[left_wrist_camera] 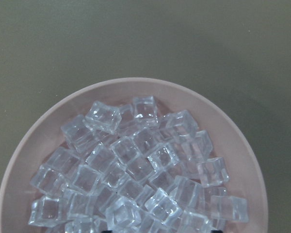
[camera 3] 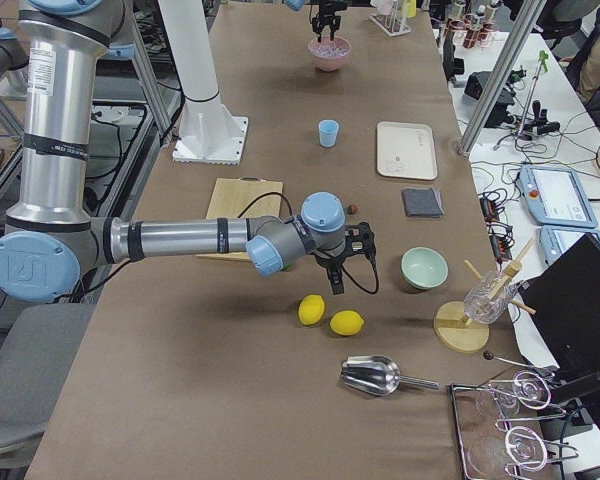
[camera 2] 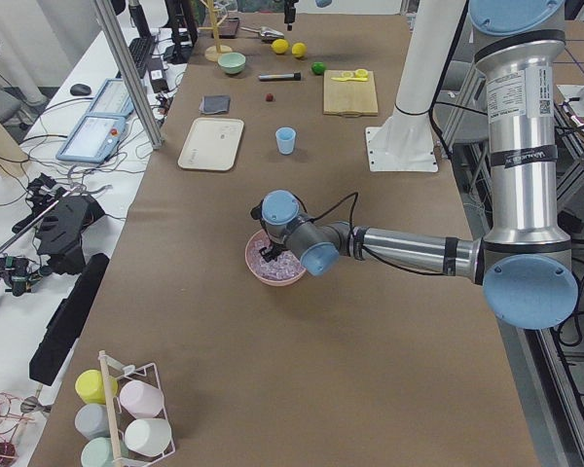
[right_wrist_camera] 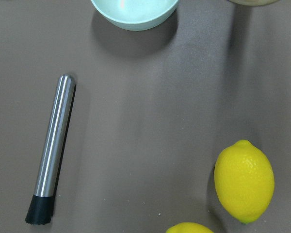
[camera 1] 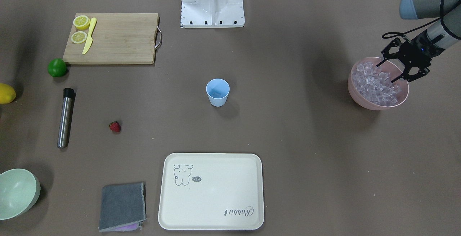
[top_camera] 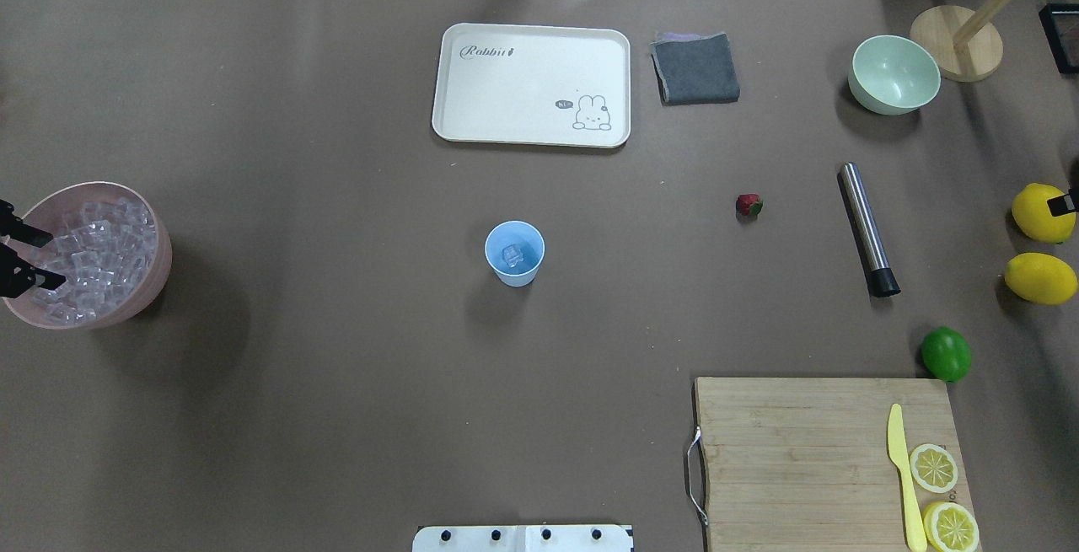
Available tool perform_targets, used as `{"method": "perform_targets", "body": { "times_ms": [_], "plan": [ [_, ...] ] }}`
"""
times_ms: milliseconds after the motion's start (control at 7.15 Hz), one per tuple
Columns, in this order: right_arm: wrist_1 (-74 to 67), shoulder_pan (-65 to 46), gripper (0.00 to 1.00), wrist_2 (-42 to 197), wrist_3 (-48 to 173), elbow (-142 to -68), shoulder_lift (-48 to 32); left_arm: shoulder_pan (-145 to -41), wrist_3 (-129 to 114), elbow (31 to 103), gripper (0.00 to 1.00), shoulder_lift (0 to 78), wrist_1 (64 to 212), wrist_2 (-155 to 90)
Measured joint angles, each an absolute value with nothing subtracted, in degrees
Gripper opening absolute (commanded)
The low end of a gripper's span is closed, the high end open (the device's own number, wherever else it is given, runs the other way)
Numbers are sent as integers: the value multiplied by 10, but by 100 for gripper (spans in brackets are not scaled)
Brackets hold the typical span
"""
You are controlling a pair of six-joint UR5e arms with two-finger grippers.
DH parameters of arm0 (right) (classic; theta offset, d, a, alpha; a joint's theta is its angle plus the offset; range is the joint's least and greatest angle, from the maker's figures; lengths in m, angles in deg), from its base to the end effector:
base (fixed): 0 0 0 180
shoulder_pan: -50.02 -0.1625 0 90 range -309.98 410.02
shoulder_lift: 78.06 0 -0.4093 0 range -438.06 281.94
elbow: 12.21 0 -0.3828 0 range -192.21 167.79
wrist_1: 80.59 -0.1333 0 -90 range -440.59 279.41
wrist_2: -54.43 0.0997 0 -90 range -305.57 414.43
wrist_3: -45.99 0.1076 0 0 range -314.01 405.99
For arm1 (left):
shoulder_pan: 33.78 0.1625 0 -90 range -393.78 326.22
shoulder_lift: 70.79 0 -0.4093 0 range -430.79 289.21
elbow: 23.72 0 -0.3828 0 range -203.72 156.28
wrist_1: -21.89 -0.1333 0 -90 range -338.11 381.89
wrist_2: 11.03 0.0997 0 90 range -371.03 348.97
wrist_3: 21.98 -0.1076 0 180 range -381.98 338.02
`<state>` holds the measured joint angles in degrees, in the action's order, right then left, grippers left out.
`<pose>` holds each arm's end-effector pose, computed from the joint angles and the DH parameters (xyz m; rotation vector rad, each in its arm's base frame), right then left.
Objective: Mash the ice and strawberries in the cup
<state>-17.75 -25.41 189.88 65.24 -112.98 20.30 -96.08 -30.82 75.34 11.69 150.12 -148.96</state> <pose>-0.0576 -0.4468 0.5678 0.2416 -0.8828 -0.1287 0.1627 -0.4249 0.5496 0.5288 0.9268 0.8680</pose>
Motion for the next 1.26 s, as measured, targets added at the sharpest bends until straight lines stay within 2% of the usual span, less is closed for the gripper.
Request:
{"method": "perform_targets", "body": {
  "times_ms": [1258],
  "plan": [
    [-178,-254,100,1902,651,-1130,206,-957,-307,746,78,123,1504,-1470]
  ]
}}
